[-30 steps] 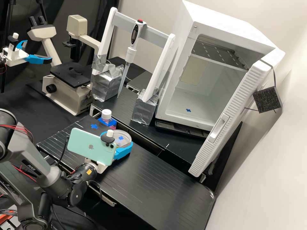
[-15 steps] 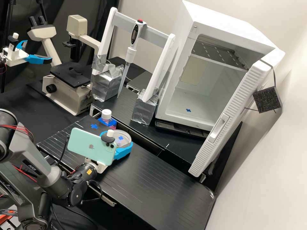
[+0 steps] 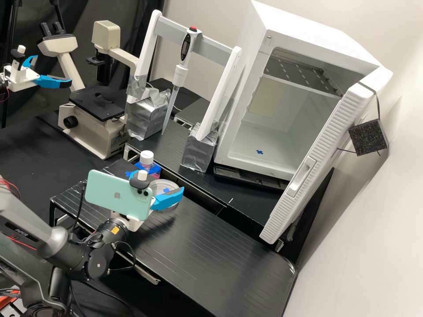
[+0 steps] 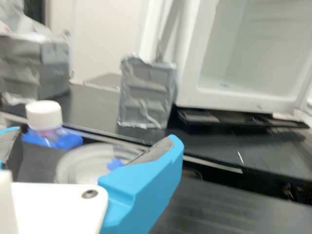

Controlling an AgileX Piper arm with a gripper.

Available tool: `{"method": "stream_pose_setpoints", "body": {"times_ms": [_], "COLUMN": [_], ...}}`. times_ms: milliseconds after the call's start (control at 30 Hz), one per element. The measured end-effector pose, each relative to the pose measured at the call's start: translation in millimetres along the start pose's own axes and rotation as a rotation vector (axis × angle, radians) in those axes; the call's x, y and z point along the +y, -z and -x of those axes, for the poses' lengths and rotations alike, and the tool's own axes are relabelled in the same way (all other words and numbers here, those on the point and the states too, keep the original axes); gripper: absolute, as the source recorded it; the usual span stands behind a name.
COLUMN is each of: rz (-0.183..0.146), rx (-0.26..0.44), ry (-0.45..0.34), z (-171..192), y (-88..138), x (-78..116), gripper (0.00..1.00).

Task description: Move the petri dish to the bench

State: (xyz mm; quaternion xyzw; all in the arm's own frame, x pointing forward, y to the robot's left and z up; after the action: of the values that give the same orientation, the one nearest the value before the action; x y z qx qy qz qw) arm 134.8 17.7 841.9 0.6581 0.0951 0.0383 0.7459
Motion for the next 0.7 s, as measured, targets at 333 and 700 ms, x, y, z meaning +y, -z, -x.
{"method": "stream_pose_setpoints", "body": {"times_ms": [333, 700], "rz": [-0.100, -0.086], "rx": [0.202, 0.155], "ry": [-0.150, -0.249], "z": [-8.2, -49.4], "y": [34.6, 58.1], "x": [5.5, 2.2], "gripper": [1.00, 1.00]}}
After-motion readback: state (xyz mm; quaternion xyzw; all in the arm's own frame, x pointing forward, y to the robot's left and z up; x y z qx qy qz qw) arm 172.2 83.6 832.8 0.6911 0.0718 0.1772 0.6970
